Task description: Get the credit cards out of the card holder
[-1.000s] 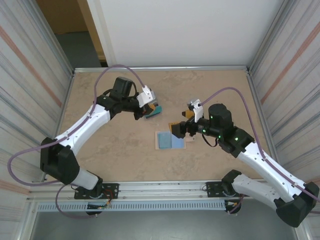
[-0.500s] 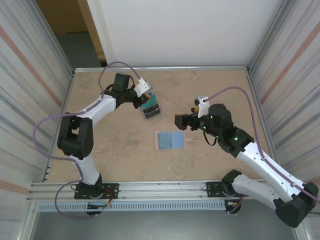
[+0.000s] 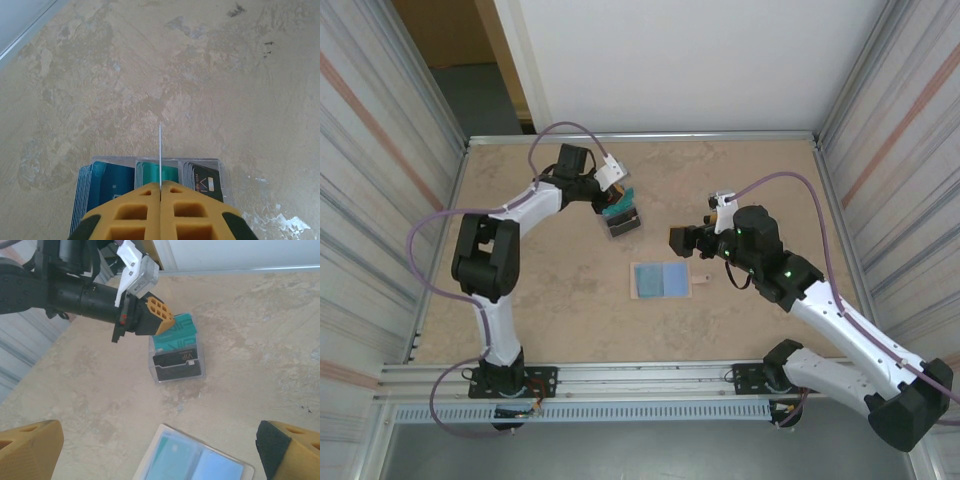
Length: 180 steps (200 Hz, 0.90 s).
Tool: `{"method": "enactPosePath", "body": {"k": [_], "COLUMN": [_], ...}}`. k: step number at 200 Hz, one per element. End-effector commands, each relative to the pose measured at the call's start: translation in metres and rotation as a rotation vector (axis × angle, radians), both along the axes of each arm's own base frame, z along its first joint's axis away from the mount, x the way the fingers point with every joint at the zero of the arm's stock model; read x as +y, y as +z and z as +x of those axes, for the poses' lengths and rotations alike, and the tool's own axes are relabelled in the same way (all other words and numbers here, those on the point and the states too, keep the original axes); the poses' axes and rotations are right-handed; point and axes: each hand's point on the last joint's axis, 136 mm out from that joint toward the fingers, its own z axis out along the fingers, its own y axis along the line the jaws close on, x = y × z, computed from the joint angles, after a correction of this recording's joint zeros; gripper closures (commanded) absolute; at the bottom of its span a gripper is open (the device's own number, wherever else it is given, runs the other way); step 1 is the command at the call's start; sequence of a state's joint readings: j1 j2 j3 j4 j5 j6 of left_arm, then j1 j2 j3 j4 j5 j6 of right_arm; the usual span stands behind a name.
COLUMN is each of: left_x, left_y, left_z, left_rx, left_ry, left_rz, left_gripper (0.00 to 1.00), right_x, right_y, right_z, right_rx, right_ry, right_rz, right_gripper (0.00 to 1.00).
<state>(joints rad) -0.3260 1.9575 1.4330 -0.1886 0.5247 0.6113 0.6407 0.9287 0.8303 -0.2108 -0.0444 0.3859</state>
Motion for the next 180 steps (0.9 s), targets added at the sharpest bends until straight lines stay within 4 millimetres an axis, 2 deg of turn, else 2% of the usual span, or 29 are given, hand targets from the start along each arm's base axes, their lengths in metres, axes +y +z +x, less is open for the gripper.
{"method": "enactPosePath", "body": {"k": [1,51,90,119,148,154,174,180], "left_x": [0.008,0.014,0.016,0.016,0.014,0.013,0.014,0.015], "left_y": [-0.003,-0.015,-0.014,-0.001,0.023,0.029,0.049,0.054], "left_z": [0.007,0.004,0.004,0.002,-0.004,-0.006,-0.013,-0.016], "left_rx": [-0.007,0.019,0.026,0.016,-0.002,-0.008,-0.03,-0.04], "left_ry": [0.007,0.016,0.027,0.029,0.034,0.037,0.075,0.09], "left_rz": [0.036,0.071,0.083,0.067,0.026,0.017,-0.021,-0.031], "left_gripper": [1.0,1.0,0.79,0.76,0.74,0.66,0.63,0.54], "right_x": [-0.006,-0.005,0.0,-0.001,-0.006,-0.007,-0.011,-0.011], "right_y": [0.002,0.002,0.002,0.002,-0.001,-0.002,-0.011,-0.015], "right_z": [0.004,0.006,0.005,0.005,0.008,0.009,0.012,0.012], "right_rx": [0.002,0.003,0.011,0.012,0.02,0.025,0.059,0.072], "right_ry": [-0.04,-0.039,-0.02,-0.023,-0.058,-0.067,-0.104,-0.113], "right_rz": [0.013,0.017,0.023,0.024,0.018,0.014,-0.004,-0.013], "right_gripper": [0.01,0.01,0.01,0.01,0.01,0.01,0.01,0.03]}}
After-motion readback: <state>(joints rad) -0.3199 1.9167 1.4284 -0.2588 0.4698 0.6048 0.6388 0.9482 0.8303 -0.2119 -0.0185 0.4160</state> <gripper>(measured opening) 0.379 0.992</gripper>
